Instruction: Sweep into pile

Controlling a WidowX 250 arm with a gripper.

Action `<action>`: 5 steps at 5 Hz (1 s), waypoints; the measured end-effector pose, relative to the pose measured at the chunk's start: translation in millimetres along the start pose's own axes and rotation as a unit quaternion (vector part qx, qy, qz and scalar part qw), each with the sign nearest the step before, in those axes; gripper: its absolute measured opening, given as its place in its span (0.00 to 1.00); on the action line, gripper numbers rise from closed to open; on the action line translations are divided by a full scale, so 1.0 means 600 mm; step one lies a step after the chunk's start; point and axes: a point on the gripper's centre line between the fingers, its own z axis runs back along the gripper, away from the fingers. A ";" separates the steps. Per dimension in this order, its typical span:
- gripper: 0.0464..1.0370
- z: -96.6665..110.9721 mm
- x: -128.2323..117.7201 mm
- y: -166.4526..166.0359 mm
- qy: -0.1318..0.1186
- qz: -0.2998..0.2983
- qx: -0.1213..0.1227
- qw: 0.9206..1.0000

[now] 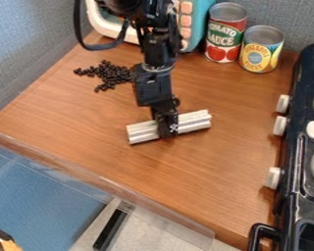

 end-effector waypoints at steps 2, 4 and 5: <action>0.34 0.006 0.015 -0.071 0.008 0.034 -0.027 0.999; 0.34 0.017 0.039 -0.168 0.004 0.058 -0.077 0.995; 0.34 0.022 0.046 -0.197 0.006 0.069 -0.089 0.994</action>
